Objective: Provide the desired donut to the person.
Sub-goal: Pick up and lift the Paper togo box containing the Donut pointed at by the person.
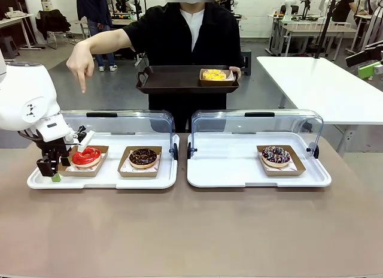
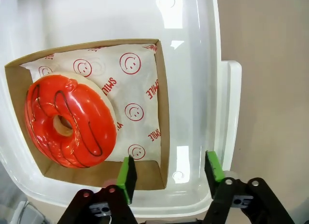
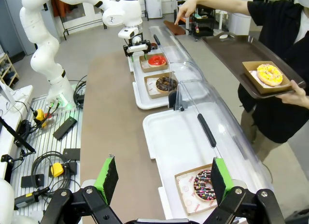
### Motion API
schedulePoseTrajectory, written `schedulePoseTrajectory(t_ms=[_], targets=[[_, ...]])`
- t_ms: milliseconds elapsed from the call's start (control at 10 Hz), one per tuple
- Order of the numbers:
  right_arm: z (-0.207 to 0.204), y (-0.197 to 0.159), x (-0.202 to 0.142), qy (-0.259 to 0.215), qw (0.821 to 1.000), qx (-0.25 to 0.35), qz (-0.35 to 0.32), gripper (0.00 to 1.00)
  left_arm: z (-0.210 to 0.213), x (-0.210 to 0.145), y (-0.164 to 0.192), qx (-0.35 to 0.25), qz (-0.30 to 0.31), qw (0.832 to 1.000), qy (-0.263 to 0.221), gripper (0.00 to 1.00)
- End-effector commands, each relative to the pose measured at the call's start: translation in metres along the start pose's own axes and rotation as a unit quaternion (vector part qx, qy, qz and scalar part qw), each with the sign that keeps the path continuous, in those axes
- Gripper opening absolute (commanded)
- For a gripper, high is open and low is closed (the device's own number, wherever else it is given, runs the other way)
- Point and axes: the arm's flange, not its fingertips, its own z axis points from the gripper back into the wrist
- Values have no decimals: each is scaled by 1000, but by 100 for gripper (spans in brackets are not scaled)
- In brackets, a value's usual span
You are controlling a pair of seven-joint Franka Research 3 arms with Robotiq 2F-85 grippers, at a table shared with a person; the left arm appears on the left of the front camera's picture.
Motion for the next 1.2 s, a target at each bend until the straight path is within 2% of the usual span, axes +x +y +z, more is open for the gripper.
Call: schedulePoseTrajectory(t_ms=[0, 200, 300, 400, 500, 900, 1100], targets=[[0, 1, 1, -3, 1000, -1, 1, 100, -1, 0, 2, 8, 11, 1000, 10, 0], [0, 1, 1, -3, 1000, -1, 1, 100, -2, -1, 2, 7, 12, 1000, 10, 0], [0, 1, 1, -3, 1000, -1, 1, 100, -2, -1, 2, 6, 12, 1000, 9, 10], [0, 1, 1, -3, 1000, -1, 1, 100, -2, -2, 2, 6, 12, 1000, 9, 1], [0, 1, 1, -3, 1000, -1, 1, 100, -2, -2, 2, 5, 12, 1000, 9, 0], [0, 1, 1, -3, 1000, -1, 1, 100, 1, -6, 1, 6, 11, 1000, 7, 0], [0, 1, 1, -3, 1000, -1, 1, 100, 19, -12, -6, -3, -4, 1000, -1, 0]])
